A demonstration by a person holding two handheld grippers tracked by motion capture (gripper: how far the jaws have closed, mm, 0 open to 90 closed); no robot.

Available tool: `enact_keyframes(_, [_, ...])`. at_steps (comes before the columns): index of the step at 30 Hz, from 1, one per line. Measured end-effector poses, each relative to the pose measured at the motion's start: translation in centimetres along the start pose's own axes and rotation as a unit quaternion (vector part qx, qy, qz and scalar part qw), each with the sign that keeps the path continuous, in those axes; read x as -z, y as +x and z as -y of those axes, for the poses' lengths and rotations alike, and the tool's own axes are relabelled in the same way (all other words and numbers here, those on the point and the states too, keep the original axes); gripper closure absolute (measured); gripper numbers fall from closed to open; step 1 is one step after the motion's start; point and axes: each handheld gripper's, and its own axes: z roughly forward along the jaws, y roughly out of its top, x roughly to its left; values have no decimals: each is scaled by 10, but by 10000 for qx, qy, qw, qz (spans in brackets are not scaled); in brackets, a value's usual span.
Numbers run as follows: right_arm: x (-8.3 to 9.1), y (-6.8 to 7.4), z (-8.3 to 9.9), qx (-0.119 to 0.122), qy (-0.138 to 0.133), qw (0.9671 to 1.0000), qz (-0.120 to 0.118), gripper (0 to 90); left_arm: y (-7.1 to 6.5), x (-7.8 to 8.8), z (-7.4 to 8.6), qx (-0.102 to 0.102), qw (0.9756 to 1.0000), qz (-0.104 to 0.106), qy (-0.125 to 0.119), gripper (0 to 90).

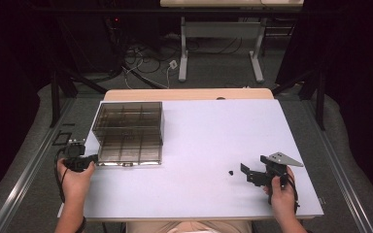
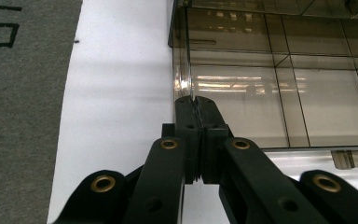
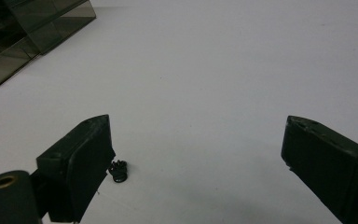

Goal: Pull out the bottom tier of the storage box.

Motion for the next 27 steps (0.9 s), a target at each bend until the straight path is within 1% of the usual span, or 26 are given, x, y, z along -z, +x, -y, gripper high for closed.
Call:
enact_keyframes(2, [0, 0, 0, 0, 0, 10000, -4, 85, 0, 0, 0, 3, 10000, -1, 7, 888])
enact_keyframes(5, [0, 0, 0, 24, -19, 10000, 53, 84, -1, 0, 0, -3, 10000, -24, 42, 887])
enact_keyframes(6, [0, 0, 0, 9, 2, 10000, 7, 85, -1, 0, 0, -6, 10000, -17, 22, 886])
enact_keyframes(8, [0, -1, 0, 26, 18, 10000, 36, 85, -1, 0, 0, 12, 10000, -8, 11, 885])
enact_keyframes(9, [0, 0, 0, 22, -23, 10000, 51, 85, 0, 0, 0, 18, 10000, -4, 8, 884])
enact_keyframes(10, [0, 0, 0, 28, 16, 10000, 38, 84, 0, 0, 0, 18, 10000, -9, 8, 883])
enact_keyframes(11, [0, 0, 0, 24, -23, 10000, 50, 85, 0, 0, 0, 45, 10000, -8, 4, 880])
enact_keyframes(15, [0, -1, 0, 29, 4, 10000, 18, 84, 0, 0, 0, 43, 10000, 0, 12, 866])
enact_keyframes(20, [1, -1, 0, 12, 2, 10000, 16, 85, -1, 2, -1, 4, 10000, -13, 22, 842])
enact_keyframes(23, [0, -1, 0, 29, 5, 10000, 21, 85, 0, 3, 0, 36, 10000, 4, -44, 841])
enact_keyframes(25, [0, 0, 0, 26, -24, 10000, 51, 85, 0, 3, -1, 62, 10000, 35, 0, 832])
enact_keyframes(26, [0, 0, 0, 21, -19, 10000, 51, 84, 0, 3, 0, 69, 10000, 19, -53, 822])
enact_keyframes(27, [0, 0, 0, 23, -17, 10000, 51, 84, 1, 3, 0, 46, 10000, 4, -34, 818])
